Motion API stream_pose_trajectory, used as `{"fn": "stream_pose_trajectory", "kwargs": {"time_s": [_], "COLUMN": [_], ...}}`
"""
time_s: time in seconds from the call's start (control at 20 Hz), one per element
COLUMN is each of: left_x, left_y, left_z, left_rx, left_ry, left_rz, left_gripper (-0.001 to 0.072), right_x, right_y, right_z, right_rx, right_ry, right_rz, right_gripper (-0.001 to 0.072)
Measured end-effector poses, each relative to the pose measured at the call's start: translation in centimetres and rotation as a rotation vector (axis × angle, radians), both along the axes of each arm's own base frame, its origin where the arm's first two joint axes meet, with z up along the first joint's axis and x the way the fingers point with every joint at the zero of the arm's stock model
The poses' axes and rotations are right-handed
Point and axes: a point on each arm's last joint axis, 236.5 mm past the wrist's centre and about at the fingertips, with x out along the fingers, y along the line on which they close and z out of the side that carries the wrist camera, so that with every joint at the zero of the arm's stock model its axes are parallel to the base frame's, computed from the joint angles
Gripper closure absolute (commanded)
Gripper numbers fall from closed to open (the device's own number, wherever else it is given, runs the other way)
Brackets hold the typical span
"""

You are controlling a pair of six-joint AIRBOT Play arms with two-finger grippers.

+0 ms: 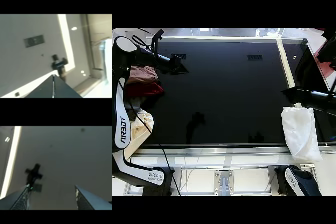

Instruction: Fold the shirts.

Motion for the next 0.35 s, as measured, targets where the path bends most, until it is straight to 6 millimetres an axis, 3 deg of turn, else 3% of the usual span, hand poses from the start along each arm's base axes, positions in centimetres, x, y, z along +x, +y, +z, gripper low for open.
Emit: {"fn": "stream_pose_trajectory", "kwargs": {"time_s": [0.1,0.35], "left_x": [-0.2,-0.3], "left_y": [-0.5,-1.0], "left_z": [0.4,0.7], "left_rx": [-0.028,-0.057], "left_ry": [0.003,0.007], "left_rz": [-0.009,-0.017], "left_gripper": [0.0692,0.0692], "right_x": [-0.2,-0.4], "right_y": [1.5,2.8], "right_z": [0.2,0.3], "right_rx": [0.008,0.012], "right_ry": [-0.008,-0.013], "right_rz": [0.045,0.085], "right_gripper": [0.0088,0.0088]}}
